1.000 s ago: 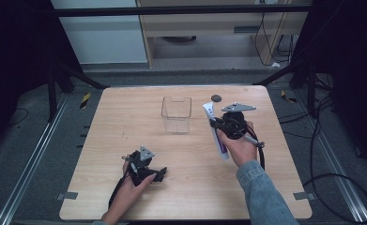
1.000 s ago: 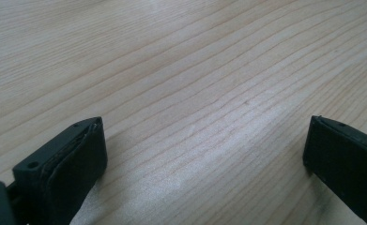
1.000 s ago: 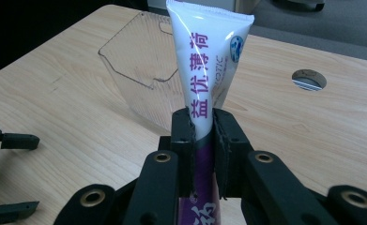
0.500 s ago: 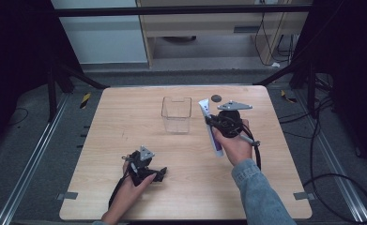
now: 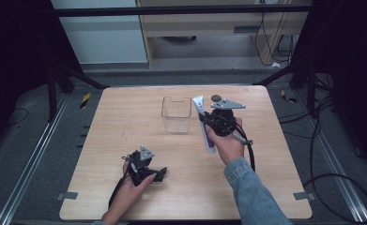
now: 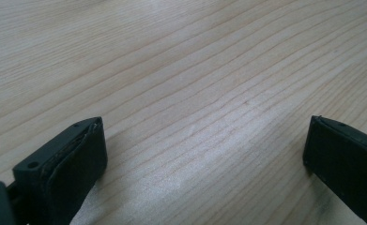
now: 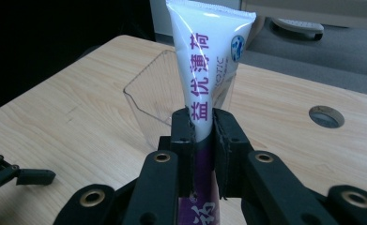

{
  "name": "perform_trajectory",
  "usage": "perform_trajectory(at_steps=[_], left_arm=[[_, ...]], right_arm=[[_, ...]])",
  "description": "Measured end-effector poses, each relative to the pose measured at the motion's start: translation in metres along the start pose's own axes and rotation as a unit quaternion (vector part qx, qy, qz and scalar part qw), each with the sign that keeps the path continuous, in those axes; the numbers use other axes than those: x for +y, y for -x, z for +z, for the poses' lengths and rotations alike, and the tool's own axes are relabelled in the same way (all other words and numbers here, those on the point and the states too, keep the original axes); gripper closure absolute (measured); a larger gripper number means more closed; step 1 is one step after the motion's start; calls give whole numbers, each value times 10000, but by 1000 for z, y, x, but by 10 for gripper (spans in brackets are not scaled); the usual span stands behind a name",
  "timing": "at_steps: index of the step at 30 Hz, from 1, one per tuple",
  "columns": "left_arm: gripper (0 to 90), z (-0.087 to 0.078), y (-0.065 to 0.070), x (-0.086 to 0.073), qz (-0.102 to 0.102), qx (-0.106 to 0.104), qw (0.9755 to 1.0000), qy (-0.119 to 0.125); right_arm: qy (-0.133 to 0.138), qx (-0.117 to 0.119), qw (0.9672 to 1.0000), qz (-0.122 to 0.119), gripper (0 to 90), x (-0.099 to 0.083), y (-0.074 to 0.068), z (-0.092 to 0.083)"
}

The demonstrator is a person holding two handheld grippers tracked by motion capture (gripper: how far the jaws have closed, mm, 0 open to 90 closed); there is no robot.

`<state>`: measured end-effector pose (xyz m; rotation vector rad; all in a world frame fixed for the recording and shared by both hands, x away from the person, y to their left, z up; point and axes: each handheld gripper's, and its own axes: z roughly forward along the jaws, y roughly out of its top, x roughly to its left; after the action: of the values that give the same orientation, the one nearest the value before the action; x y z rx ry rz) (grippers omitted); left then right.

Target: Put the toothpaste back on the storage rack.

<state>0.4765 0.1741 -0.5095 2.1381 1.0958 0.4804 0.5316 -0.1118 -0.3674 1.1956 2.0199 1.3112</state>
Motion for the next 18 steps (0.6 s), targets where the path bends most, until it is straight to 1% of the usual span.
perform_trajectory(at_steps=[4,5,8,10,18], left_arm=[[0,0,0,0,1,0,10000,0],[0,0,0,0,1,0,10000,0],[0,0,0,0,2,1,10000,0],[0,0,0,0,0,0,10000,0],[0,0,0,0,2,4,10000,9]], right_arm=[[44,48,10000,-34,796,4,-5,3],[71,57,9999,-50,796,7,-9,5],[53,86,9999,-68,796,11,-14,9],[89,92,9999,-86,796,13,-17,12],[197,163,9997,-46,796,25,-30,20]])
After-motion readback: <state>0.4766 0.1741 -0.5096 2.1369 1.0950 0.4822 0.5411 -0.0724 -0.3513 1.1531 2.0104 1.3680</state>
